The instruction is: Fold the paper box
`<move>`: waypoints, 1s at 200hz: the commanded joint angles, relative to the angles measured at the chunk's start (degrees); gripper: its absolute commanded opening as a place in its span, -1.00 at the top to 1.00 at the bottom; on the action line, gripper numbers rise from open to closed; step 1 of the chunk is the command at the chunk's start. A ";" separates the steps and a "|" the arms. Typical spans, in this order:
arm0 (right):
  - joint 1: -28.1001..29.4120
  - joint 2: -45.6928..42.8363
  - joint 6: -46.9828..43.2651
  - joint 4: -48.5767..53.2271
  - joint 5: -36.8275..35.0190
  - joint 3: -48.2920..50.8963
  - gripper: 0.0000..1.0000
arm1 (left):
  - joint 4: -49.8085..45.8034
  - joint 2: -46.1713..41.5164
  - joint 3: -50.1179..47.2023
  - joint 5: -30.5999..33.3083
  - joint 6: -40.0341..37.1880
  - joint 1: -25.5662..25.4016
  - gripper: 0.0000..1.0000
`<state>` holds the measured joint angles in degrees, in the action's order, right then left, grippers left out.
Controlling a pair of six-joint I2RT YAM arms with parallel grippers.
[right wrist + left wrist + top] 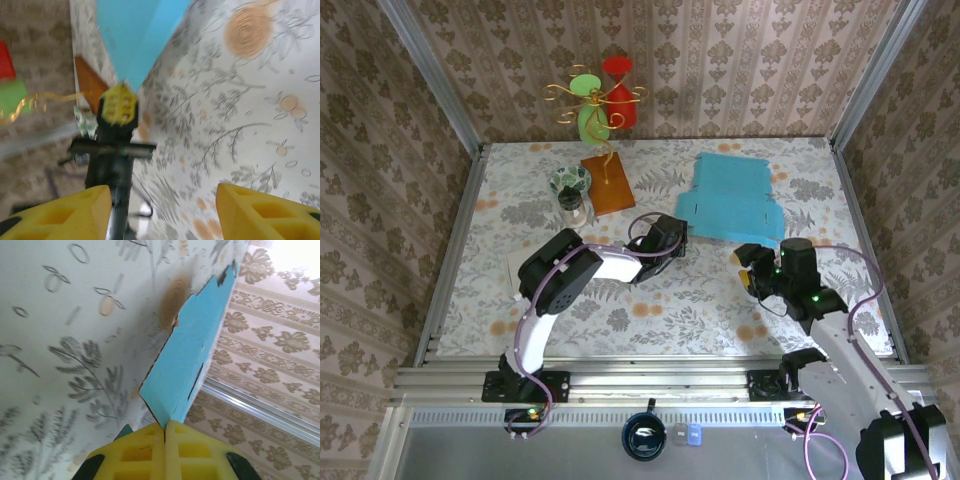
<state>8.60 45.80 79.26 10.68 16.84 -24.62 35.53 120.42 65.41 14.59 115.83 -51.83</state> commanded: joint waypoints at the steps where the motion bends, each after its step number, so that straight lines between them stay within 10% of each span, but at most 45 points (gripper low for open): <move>1: -0.34 2.79 6.96 -15.94 -7.96 1.00 -0.28 | -0.50 -3.93 0.72 2.15 2.28 -0.48 1.00; 200: -2.45 33.39 8.38 -37.81 -5.86 -7.48 0.17 | -1.08 -6.69 -0.01 0.90 4.13 -0.82 1.00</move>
<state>6.61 78.74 87.61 -25.54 11.14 -29.85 35.20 116.60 65.41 15.29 118.98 -52.45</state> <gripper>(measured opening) 0.414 0.062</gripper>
